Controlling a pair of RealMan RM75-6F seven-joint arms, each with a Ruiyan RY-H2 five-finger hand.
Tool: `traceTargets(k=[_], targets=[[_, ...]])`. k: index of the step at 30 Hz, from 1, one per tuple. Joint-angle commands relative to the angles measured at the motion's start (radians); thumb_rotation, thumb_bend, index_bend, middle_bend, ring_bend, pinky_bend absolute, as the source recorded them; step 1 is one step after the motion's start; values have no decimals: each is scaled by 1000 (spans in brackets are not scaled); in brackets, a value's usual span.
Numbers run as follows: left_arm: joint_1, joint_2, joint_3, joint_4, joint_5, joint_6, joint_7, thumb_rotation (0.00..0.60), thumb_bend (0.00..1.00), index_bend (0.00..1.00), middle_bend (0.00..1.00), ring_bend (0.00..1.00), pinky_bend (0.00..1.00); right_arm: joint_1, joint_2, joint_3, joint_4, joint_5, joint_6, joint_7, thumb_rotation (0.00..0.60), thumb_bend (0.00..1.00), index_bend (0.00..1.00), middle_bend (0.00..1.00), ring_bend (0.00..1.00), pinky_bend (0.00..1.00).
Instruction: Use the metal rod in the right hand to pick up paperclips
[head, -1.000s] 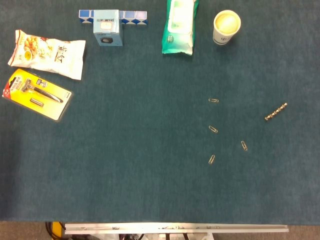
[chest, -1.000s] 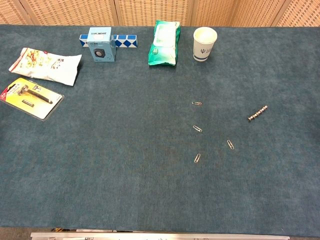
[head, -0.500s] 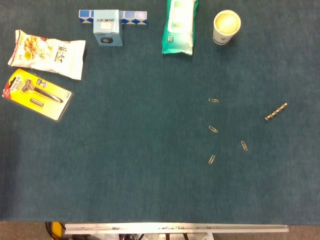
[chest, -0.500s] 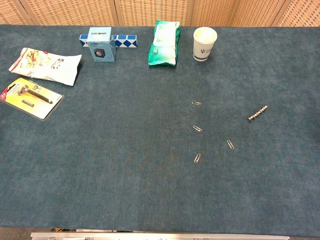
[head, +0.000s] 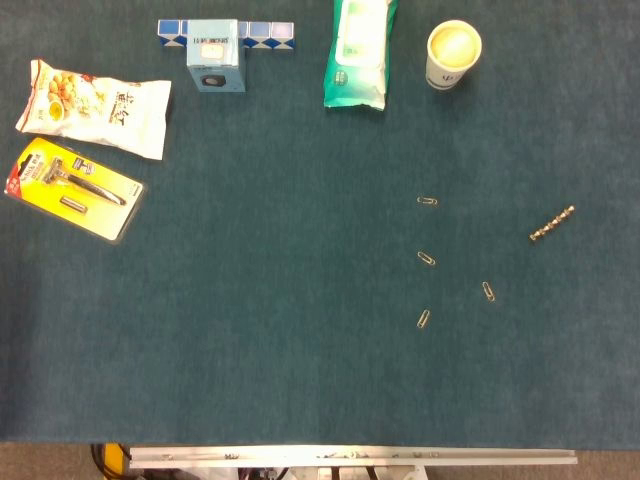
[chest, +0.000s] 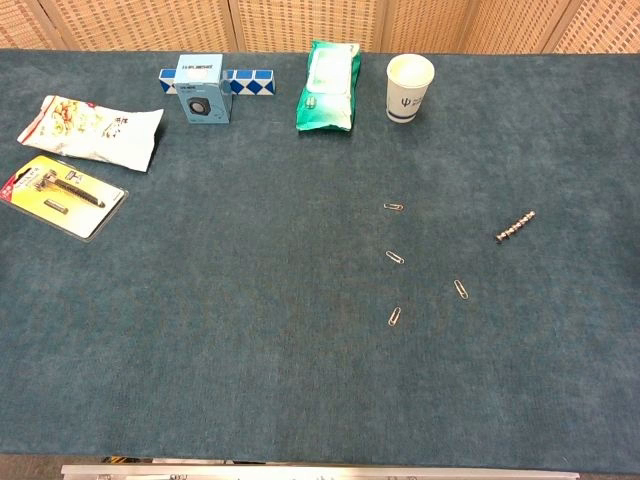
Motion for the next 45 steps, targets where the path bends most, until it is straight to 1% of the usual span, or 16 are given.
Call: traceTargets(k=[1, 6, 8, 15, 21, 25, 30, 34, 37, 39, 41, 45], targets=[[1, -1, 2, -4, 6, 4, 5, 600, 246, 245, 45, 100, 162, 2, 2, -1, -3, 0, -4, -6, 600, 1, 396, 108, 113, 436], [3, 4, 4, -10, 13, 6, 0, 600, 246, 245, 45, 100, 162, 14, 13, 2, -32, 16, -27, -33, 600, 102, 425, 116, 113, 432], [4, 5, 5, -10, 21, 12, 1, 600, 246, 245, 45, 100, 162, 23, 22, 6, -53, 21, -40, -64, 600, 118, 434, 120, 113, 429], [9, 5, 7, -17, 30, 22, 11, 600, 246, 245, 45, 100, 162, 76, 60, 31, -146, 90, -126, -215, 600, 120, 445, 122, 113, 409], [13, 7, 6, -19, 33, 29, 13, 600, 246, 245, 45, 100, 162, 115, 55, 48, -162, 160, -184, -297, 600, 120, 445, 122, 113, 382], [14, 8, 6, -20, 38, 33, 8, 600, 246, 245, 45, 100, 162, 142, 41, 62, -149, 208, -219, -314, 600, 120, 445, 122, 113, 337], [16, 8, 7, -20, 45, 38, 12, 600, 246, 247, 46, 100, 162, 175, 10, 69, -107, 247, -259, -332, 600, 120, 445, 122, 98, 284], [17, 9, 6, -20, 42, 37, 12, 600, 246, 247, 46, 100, 162, 205, -23, 71, -56, 266, -299, -316, 600, 119, 445, 122, 90, 256], [17, 11, 4, -20, 41, 38, 10, 600, 246, 247, 47, 100, 162, 219, -57, 67, -4, 251, -309, -287, 600, 119, 404, 107, 81, 252], [18, 12, 3, -19, 39, 38, 8, 600, 246, 247, 47, 100, 162, 226, -84, 62, 40, 224, -309, -246, 600, 119, 369, 94, 70, 246], [18, 13, 3, -19, 37, 38, 7, 600, 246, 247, 47, 100, 162, 231, -107, 55, 86, 193, -308, -197, 600, 118, 365, 87, 64, 243], [18, 15, 1, -19, 32, 36, 4, 600, 246, 247, 47, 100, 162, 241, -164, 32, 220, 106, -294, -44, 600, 118, 365, 72, 52, 236]])
